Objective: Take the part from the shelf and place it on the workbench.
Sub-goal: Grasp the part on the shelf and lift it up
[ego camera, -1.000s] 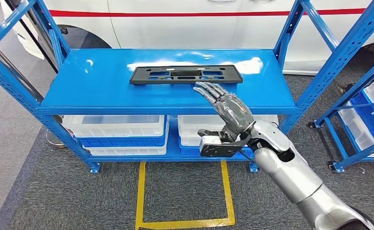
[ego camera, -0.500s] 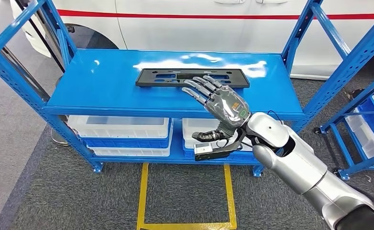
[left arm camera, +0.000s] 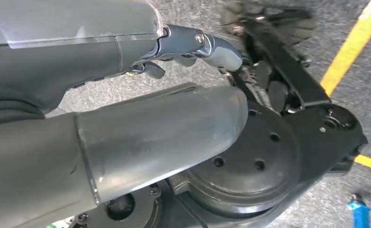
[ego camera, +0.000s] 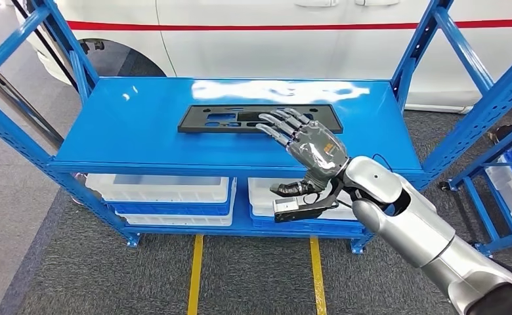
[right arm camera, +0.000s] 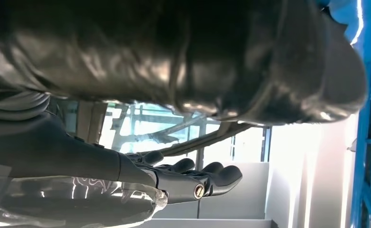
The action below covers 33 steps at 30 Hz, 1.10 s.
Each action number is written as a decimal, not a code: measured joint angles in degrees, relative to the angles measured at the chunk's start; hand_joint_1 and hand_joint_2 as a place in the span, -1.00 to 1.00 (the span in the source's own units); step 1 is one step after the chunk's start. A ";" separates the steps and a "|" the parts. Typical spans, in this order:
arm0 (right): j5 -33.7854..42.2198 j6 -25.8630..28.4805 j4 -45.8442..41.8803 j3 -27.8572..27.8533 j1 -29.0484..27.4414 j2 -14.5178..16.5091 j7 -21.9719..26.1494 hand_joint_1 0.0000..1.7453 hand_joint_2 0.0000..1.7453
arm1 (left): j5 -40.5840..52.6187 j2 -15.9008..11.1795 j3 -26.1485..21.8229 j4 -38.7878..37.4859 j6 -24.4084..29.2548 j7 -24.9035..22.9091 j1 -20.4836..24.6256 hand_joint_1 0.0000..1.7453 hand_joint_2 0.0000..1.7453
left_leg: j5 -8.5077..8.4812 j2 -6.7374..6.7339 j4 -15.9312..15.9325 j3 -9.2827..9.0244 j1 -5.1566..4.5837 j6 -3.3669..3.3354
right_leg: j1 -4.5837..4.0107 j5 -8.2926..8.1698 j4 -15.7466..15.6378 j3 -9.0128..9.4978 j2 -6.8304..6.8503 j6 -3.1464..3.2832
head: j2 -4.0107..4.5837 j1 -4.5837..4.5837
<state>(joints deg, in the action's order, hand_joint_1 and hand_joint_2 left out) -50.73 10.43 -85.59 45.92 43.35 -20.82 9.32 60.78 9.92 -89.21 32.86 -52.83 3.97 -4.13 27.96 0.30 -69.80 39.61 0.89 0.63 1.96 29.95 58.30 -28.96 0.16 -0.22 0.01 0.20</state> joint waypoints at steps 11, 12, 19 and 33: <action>-0.04 -0.09 0.08 0.00 0.01 0.09 -0.04 -1.00 -1.00 | -0.01 -0.07 -0.17 -0.67 0.55 -0.14 0.28 -1.00 -1.00 | -1.21 0.33 11.03 -6.47 -0.85 -4.14 | -0.40 4.61 13.04 -6.44 -0.06 -2.53 | 0.00 0.00; -0.08 -0.10 0.14 0.00 -0.15 0.07 0.01 -1.00 -1.00 | 0.01 -0.08 -0.17 -0.73 0.55 -0.11 0.27 -1.00 -1.00 | -0.72 0.46 11.03 -7.04 -1.12 -4.34 | -0.62 5.64 15.57 -8.90 -0.07 -2.36 | 0.00 0.01; -0.09 -0.49 1.05 -0.08 -0.75 -0.14 0.06 -1.00 -1.00 | -0.12 -0.01 -0.18 -1.71 0.79 0.08 0.33 -1.00 -1.00 | 3.26 1.20 11.49 -12.20 -2.87 -4.61 | -3.87 -6.61 2.30 -9.72 -0.74 3.11 | 0.01 -0.45; 3.24 -3.13 10.63 -2.90 -0.90 -0.07 0.17 -1.00 -1.00 | -0.01 -1.63 -0.19 -4.83 5.13 0.48 0.74 -1.00 -1.00 | -2.52 -0.29 9.45 -3.61 1.19 1.90 | 0.57 -0.73 -1.09 0.50 -0.20 -1.17 | 0.01 -0.72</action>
<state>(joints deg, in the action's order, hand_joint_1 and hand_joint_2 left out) -47.49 7.30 -74.97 43.02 42.45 -20.89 9.49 60.77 8.29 -89.40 28.03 -47.70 4.45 -3.40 25.44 0.01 -60.36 35.99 2.08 2.53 2.54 29.22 57.22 -28.45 -0.04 -1.39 0.01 -0.52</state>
